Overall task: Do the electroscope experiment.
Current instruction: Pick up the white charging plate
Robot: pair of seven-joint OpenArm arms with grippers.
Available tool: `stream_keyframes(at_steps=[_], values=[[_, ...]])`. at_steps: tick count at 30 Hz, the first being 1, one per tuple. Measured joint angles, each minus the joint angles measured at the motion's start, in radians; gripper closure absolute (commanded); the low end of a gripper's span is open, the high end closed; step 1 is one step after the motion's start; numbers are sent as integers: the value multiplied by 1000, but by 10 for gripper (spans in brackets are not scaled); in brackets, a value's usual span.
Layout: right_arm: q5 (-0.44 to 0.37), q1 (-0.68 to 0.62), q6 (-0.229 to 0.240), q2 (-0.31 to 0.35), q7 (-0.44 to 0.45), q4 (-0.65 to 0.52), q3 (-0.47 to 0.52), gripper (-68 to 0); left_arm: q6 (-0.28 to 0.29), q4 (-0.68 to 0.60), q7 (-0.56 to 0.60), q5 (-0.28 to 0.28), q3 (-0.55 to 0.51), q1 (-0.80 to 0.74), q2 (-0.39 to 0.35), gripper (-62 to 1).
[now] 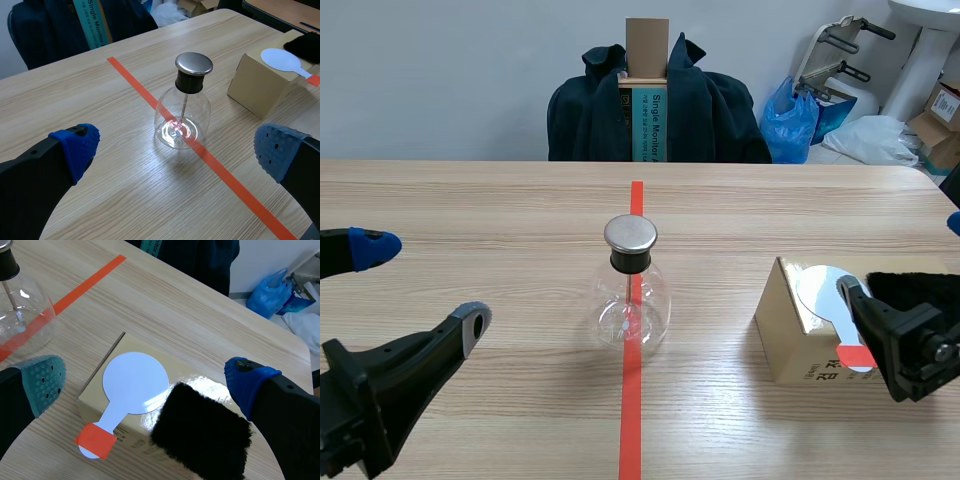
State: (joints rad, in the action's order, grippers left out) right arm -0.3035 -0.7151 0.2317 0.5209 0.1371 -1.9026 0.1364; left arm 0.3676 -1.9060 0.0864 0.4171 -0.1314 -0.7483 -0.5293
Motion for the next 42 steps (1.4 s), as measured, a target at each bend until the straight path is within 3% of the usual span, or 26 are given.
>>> stream_keyframes(at_steps=[1, 36, 42], values=[[90, 3, 2, 0, -8, 0, 0, -679, 0, 0, 0, 0, 0, 0, 0, -623], [65, 6, 0, 0, -30, 0, 2, -679, 0, 0, 1, 0, 0, 0, 0, -623], [159, 6, 0, 0, 10, 0, 2, -679, 0, 0, 1, 0, 0, 0, 0, -623]])
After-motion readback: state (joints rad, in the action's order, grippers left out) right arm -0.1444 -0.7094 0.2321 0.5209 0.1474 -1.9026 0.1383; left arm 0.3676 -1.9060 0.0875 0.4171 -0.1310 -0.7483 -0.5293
